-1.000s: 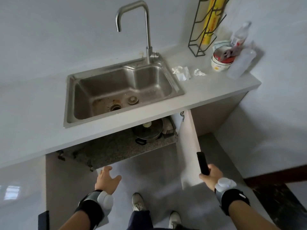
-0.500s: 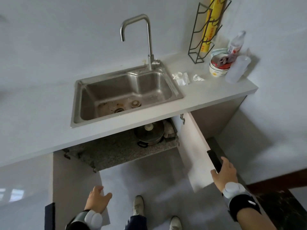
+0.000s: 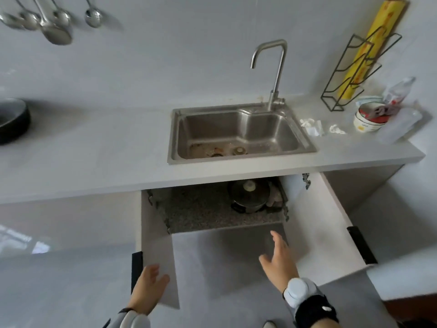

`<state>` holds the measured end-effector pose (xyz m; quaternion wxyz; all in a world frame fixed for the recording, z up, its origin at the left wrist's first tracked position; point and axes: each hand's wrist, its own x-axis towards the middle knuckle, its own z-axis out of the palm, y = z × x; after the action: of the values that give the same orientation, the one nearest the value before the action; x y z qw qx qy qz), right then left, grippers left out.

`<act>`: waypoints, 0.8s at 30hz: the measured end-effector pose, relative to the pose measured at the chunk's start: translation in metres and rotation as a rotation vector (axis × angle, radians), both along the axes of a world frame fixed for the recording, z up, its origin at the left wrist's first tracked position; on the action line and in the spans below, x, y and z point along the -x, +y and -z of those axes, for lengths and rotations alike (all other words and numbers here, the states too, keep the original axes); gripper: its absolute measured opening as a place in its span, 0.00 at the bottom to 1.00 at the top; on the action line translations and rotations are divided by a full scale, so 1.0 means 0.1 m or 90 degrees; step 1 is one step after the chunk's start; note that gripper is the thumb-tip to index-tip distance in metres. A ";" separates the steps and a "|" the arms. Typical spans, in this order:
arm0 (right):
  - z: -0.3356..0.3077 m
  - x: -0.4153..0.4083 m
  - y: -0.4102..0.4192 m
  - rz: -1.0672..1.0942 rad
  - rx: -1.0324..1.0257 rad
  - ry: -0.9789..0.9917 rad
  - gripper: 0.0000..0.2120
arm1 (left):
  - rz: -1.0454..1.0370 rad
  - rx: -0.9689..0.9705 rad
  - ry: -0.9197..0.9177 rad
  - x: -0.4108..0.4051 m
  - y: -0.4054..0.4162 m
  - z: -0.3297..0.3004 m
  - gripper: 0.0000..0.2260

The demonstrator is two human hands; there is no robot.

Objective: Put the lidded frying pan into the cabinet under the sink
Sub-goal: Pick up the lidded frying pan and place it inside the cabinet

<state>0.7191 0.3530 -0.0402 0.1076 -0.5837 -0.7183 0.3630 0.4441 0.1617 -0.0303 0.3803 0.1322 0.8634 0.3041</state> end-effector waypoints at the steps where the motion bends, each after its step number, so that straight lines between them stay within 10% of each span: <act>1: -0.03 0.15 -0.13 -0.007 0.001 -0.002 0.35 | -0.019 -0.018 -0.015 0.11 -0.08 -0.01 0.21; 24: -0.57 4.75 -1.89 -0.248 -0.043 0.089 0.32 | -0.167 -0.156 -0.080 3.61 -1.92 -0.51 0.16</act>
<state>0.2437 0.1641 0.0164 0.1048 -0.4033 -0.8200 0.3923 0.0827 -0.0300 0.0206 0.3715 0.0446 0.8041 0.4619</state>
